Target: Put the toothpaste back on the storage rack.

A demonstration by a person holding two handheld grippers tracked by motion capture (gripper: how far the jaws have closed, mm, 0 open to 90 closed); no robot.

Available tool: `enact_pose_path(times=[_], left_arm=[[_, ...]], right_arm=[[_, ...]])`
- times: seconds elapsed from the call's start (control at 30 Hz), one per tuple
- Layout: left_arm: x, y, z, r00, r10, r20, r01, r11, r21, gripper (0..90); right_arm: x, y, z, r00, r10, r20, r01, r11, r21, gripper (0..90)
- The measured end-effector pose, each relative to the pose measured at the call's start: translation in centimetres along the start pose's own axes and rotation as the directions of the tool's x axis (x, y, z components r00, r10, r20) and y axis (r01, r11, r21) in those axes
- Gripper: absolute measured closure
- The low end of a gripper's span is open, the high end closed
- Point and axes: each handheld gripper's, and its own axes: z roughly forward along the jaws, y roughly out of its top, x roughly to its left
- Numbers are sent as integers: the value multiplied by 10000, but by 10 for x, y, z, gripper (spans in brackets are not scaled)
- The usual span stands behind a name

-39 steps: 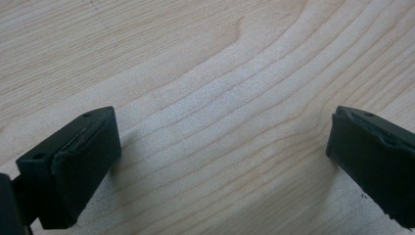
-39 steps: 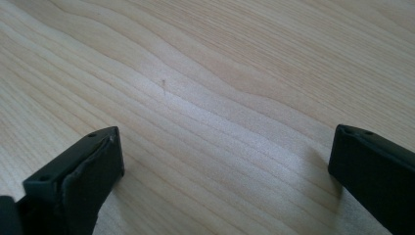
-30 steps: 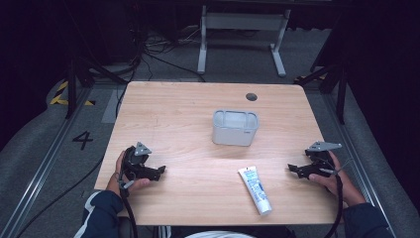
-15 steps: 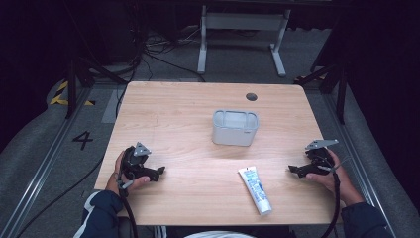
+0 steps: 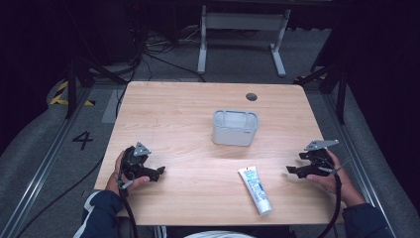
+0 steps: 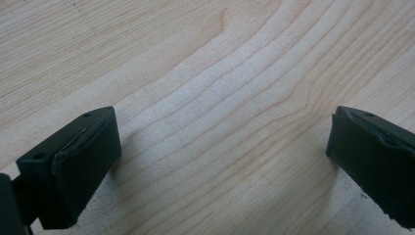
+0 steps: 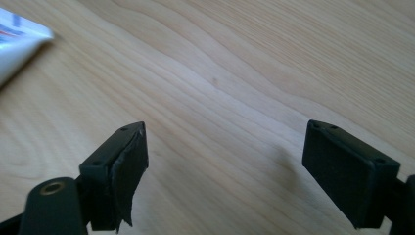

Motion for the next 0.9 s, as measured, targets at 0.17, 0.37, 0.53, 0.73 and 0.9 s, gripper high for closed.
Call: enact_pose_path(times=[0.17, 0.37, 0.53, 0.73, 0.9], left_arm=[[0, 0, 0, 10000, 0, 0, 0, 10000, -2, 1], [0, 0, 0, 10000, -3, 1, 3, 10000, -2, 1], [0, 0, 0, 10000, -3, 1, 3, 10000, -1, 1], [0, 0, 0, 10000, -4, -1, 4, 10000, -4, 1], [0, 0, 0, 10000, -7, 2, 7, 10000, -4, 1]], right_arm=[[24, 10, -4, 9971, -375, -660, 393, 9989, 271, 186], [57, 24, -6, 9899, -655, -1260, 718, 9964, 459, 202], [83, 36, -6, 9846, -975, -1449, 1057, 9931, 505, 204], [104, 45, -3, 9782, -1154, -1727, 1280, 9897, 636, 201], [118, 50, 0, 9722, -1296, -1951, 1443, 9875, 630, 196]])
